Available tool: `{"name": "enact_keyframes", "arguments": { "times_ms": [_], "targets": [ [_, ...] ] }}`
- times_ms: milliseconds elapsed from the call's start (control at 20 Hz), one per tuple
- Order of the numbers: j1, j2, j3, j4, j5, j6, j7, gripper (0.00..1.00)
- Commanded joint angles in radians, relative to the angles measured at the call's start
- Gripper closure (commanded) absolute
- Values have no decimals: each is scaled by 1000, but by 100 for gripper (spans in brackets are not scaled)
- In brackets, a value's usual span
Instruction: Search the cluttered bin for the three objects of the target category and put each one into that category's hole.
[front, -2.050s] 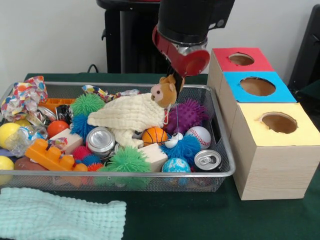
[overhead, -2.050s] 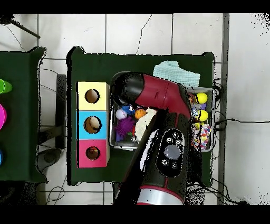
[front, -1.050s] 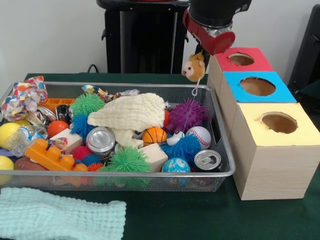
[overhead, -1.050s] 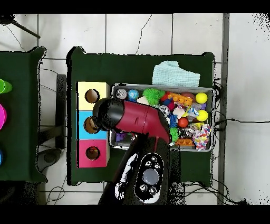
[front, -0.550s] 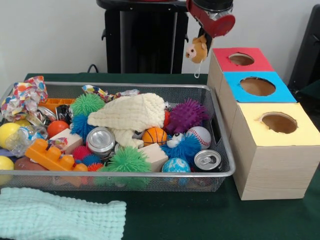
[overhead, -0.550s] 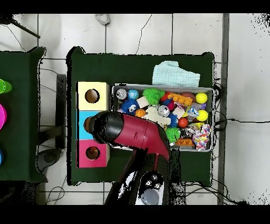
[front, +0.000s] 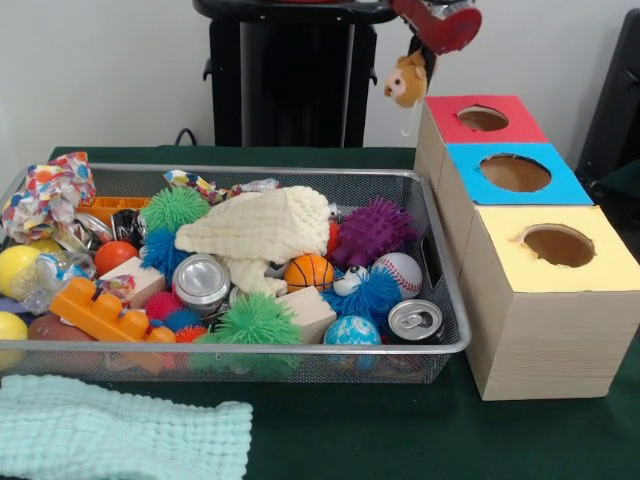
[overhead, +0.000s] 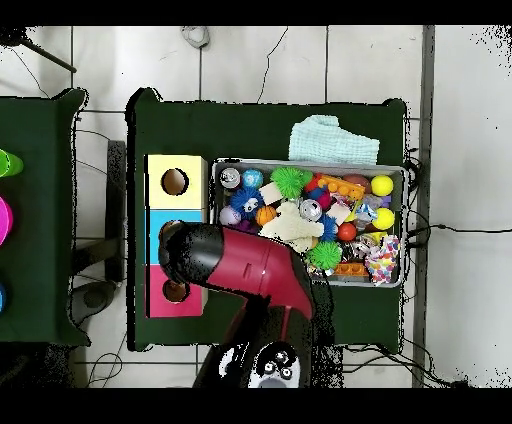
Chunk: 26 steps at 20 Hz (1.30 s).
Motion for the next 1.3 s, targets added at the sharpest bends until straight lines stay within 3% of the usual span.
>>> {"name": "enact_keyframes", "arguments": {
  "times_ms": [50,500,950,1300],
  "targets": [
    [89,-12,14,41,91,97,323,100],
    [181,8,-19,126,224,-18,372,100],
    [161,33,-7,210,293,-141,250,100],
    [147,16,-6,264,274,-191,183,100]
  ]
}}
